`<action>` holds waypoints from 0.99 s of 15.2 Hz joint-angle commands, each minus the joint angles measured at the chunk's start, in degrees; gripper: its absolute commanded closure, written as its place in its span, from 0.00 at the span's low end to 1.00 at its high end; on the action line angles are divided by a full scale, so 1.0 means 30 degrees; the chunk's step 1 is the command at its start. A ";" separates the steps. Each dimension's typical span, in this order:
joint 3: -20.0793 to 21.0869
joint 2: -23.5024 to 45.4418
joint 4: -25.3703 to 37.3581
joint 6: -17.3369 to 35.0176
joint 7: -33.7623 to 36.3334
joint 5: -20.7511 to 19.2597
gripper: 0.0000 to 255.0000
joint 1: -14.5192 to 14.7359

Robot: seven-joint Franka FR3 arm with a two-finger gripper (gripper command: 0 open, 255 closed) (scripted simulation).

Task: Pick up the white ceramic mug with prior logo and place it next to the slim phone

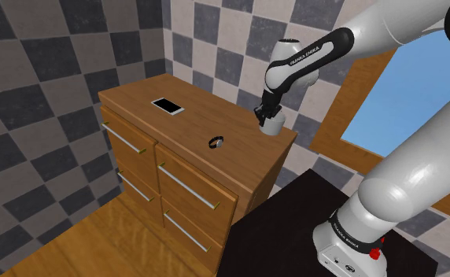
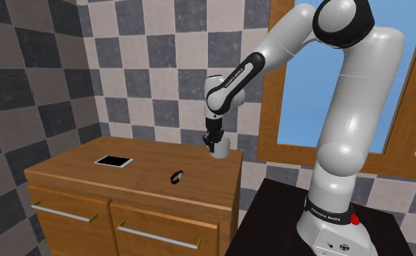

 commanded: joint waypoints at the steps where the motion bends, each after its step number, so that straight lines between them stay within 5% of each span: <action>1: 0.0000 0.0000 0.0000 0.0000 0.0000 0.0000 1.00 0.0000; 7: 0.0001 0.0001 -0.0001 0.0003 0.0001 0.0000 1.00 0.0000; 15: 0.0038 -0.1344 0.0853 -0.2194 -0.0073 0.0024 1.00 0.0019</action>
